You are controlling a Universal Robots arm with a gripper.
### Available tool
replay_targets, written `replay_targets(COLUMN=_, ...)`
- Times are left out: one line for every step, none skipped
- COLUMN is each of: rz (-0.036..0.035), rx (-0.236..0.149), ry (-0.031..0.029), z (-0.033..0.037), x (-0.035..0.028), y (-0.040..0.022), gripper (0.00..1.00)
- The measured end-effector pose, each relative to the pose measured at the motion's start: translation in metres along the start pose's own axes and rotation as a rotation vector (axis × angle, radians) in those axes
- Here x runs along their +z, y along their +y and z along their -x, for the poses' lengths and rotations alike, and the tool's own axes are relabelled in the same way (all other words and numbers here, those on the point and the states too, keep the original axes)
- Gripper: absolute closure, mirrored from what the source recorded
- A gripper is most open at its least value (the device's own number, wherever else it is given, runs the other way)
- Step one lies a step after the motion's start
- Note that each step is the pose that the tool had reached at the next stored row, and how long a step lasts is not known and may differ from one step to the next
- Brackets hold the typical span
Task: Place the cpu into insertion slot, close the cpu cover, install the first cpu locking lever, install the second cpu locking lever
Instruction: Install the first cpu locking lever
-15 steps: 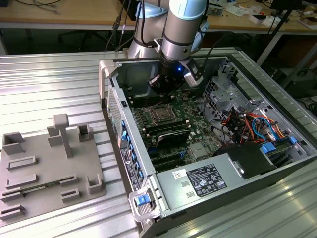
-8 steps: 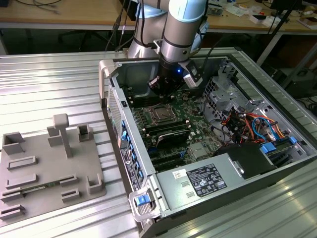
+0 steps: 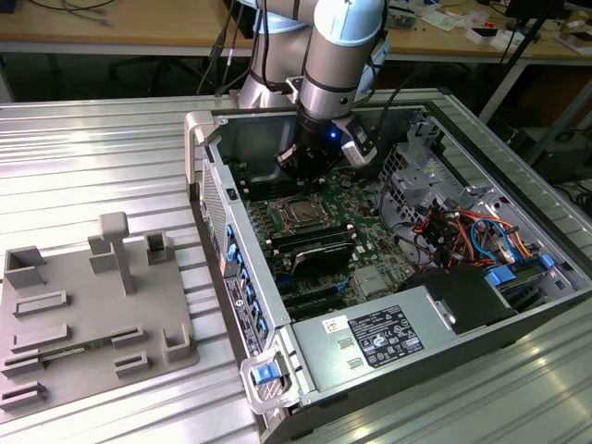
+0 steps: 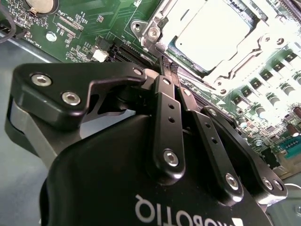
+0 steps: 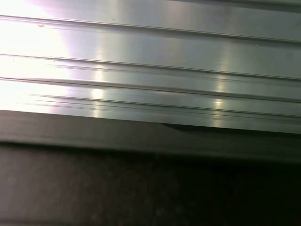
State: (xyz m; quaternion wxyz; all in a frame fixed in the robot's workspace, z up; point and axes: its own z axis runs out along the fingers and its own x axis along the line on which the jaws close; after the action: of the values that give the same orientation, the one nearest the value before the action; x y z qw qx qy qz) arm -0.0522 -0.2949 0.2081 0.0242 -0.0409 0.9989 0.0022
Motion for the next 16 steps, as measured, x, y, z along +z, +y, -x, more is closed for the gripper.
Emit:
replay_targets(rz=0.0, rx=0.0, ry=0.0, z=0.0004, x=0.0001, y=0.0001, gripper=0.89)
replay_targets(rz=0.0001, rx=0.0, ry=-0.0002, z=0.0007, x=0.0002, y=0.0003, gripper=0.89)
replay_targets(rz=0.0001, rx=0.0, ry=-0.0001, z=0.001, x=0.0001, y=0.0005, gripper=0.89)
replay_targets(rz=0.0001, rx=0.0, ry=-0.0002, z=0.002, x=0.0003, y=0.0007, gripper=0.89)
replay_targets(rz=0.0002, rx=0.0, ry=-0.0003, z=0.0029, x=0.0004, y=0.001, gripper=0.89)
replay_targets(rz=0.0002, rx=0.0, ry=-0.0004, z=0.003, x=0.0004, y=0.0014, gripper=0.89)
replay_targets(rz=0.0001, rx=0.0, ry=-0.0003, z=0.0031, x=0.0005, y=0.0018, gripper=0.89)
replay_targets(rz=0.0, rx=0.0, ry=-0.0002, z=0.0031, x=0.0006, y=0.0023, gripper=0.89)
replay_targets(rz=0.0001, rx=0.0, ry=-0.0002, z=0.0032, x=0.0009, y=0.0028, gripper=0.89)
replay_targets(rz=0.0, rx=0.0, ry=-0.0001, z=0.0033, x=0.0012, y=0.0037, gripper=0.89)
replay_targets(rz=0.0001, rx=0.0, ry=-0.0002, z=0.0035, x=0.0016, y=0.0046, gripper=0.89)
replay_targets(rz=0.0001, rx=0.0, ry=-0.0003, z=0.0036, x=0.002, y=0.0052, gripper=0.89)
replay_targets(rz=-0.0001, rx=0.0, ry=-0.0002, z=0.0036, x=0.0023, y=0.0057, gripper=0.89)
replay_targets(rz=-0.0001, rx=0.0, ry=-0.0002, z=0.0036, x=0.0026, y=0.0059, gripper=0.89)
replay_targets(rz=-0.0001, rx=0.0, ry=-0.0001, z=0.0036, x=0.0032, y=0.006, gripper=0.89)
replay_targets(rz=0.0, rx=0.0, ry=-0.0001, z=0.0035, x=0.0037, y=0.0061, gripper=0.89)
